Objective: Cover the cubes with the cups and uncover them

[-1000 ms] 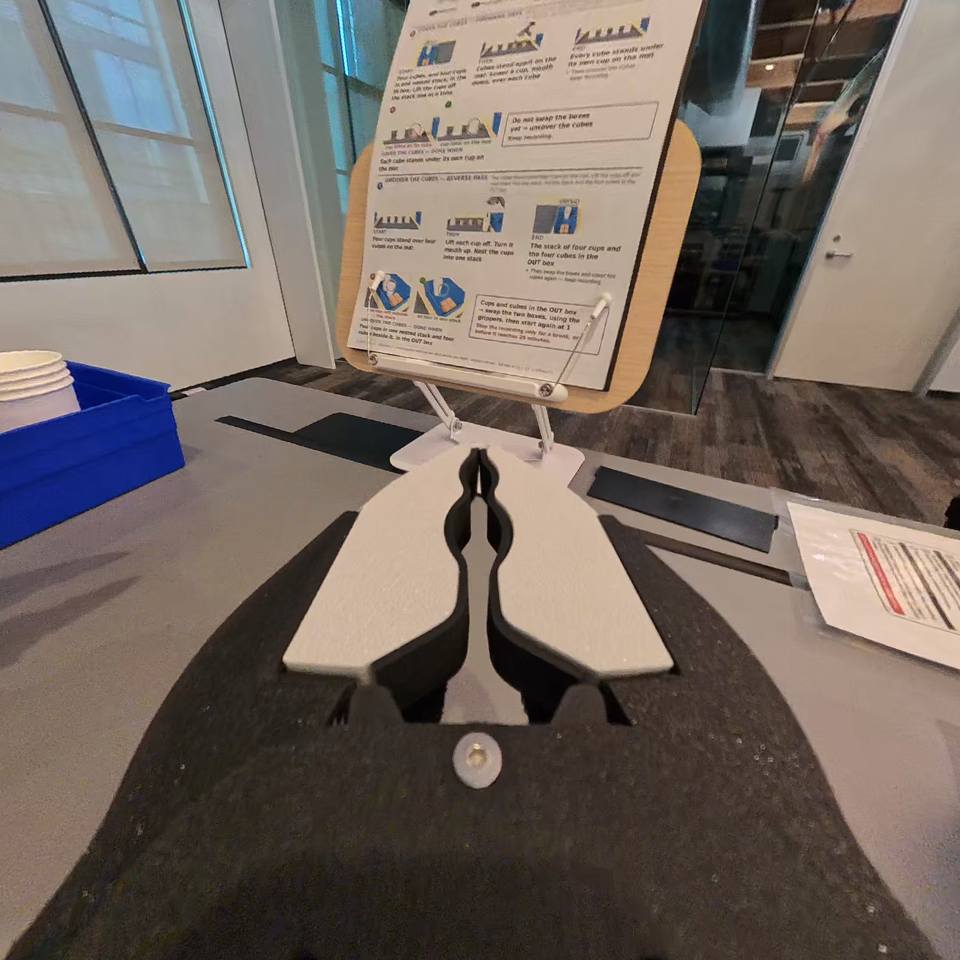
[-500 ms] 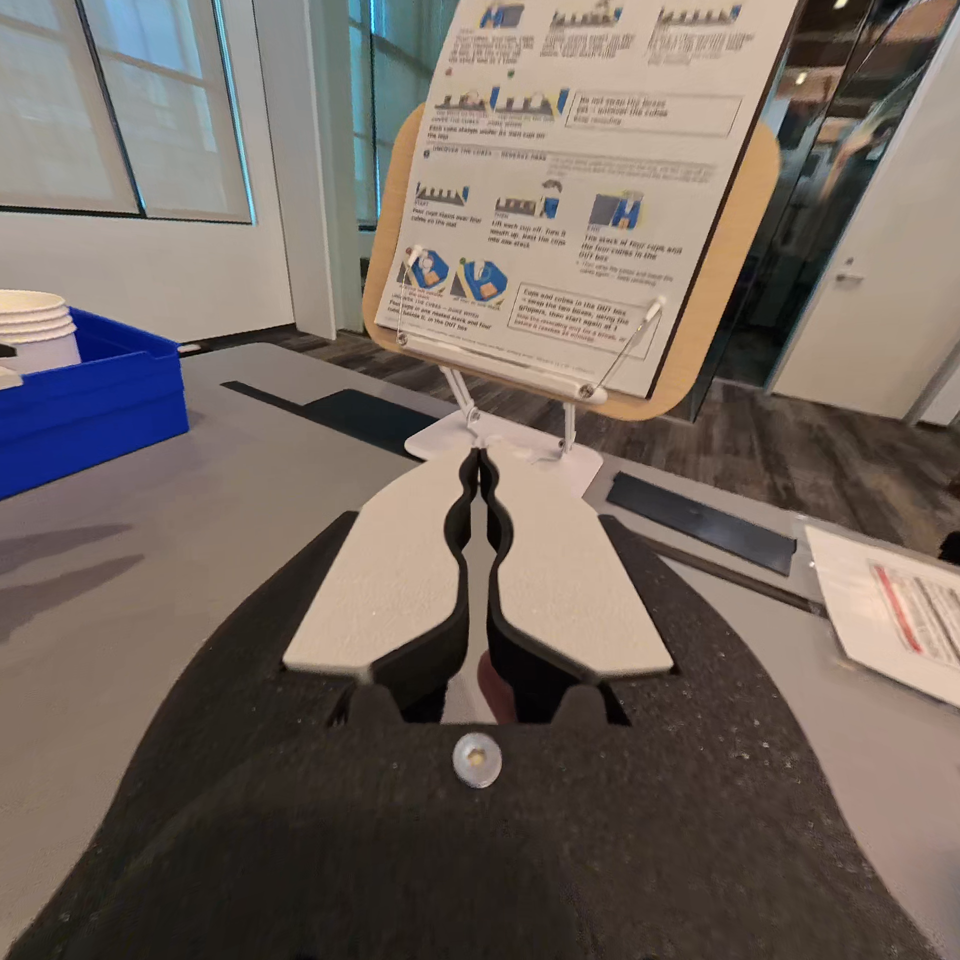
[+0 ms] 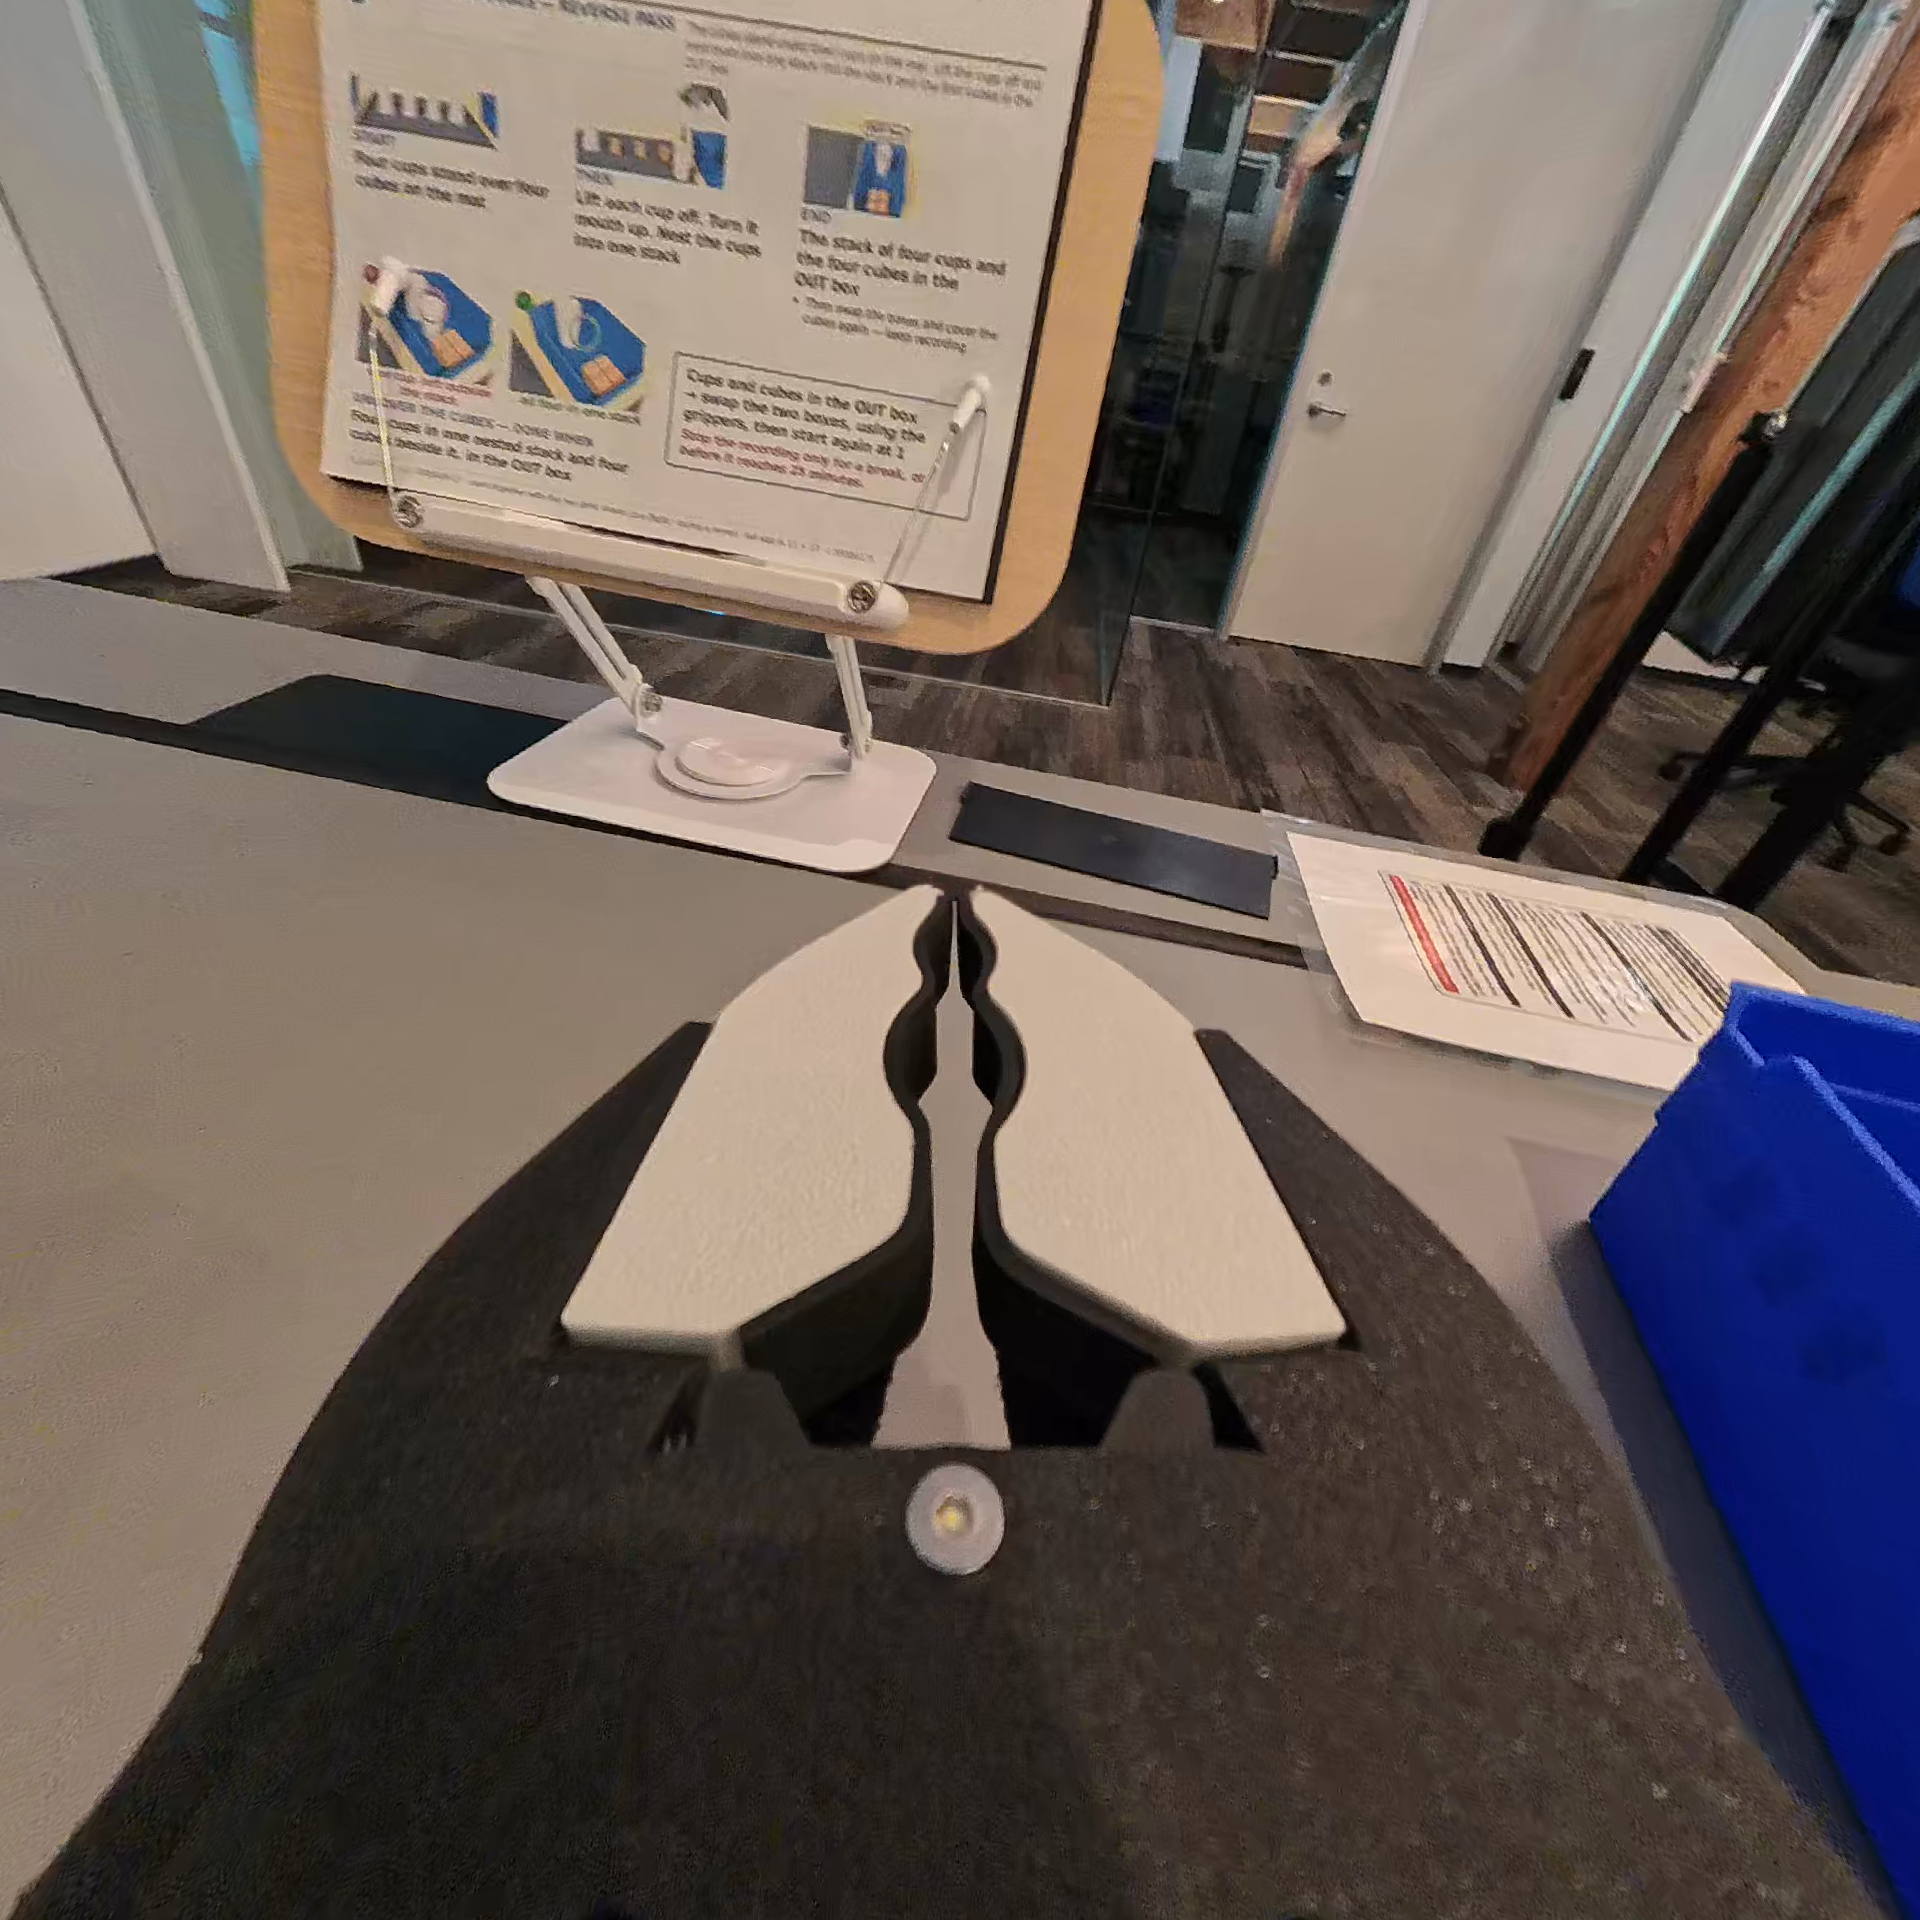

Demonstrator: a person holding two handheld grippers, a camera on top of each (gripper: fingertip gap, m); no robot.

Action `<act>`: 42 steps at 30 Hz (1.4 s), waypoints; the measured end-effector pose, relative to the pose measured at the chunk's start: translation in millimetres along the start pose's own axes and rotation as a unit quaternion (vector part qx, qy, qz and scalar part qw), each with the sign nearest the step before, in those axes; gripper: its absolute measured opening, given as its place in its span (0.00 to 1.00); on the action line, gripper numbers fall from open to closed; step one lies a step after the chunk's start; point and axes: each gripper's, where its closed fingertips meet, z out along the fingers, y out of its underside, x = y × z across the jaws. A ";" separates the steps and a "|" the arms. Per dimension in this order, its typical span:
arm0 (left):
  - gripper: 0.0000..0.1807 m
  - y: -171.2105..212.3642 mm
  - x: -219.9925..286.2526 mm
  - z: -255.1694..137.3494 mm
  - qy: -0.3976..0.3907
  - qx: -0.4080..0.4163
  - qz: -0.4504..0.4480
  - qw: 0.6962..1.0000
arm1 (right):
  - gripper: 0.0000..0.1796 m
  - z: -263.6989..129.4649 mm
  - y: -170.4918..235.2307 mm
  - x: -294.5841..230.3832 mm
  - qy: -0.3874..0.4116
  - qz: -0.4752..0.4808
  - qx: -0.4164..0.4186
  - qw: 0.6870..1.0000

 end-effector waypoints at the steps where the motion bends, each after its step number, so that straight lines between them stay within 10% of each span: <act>1: 0.19 1.4 -1.9 0.6 -0.008 -0.001 0.004 1.000 | 0.01 -0.4 3.0 1.0 0.006 0.001 -0.002 1.000; 29: 0.19 1.8 -48.0 -38.7 -0.050 -0.067 0.008 0.996 | 0.11 21.1 16.4 -25.5 -0.105 -0.018 -0.101 0.989; 42: 0.19 3.0 -210.6 -125.7 -0.131 -0.167 0.035 0.976 | 0.15 32.0 51.2 8.4 -0.138 -0.028 -0.121 0.983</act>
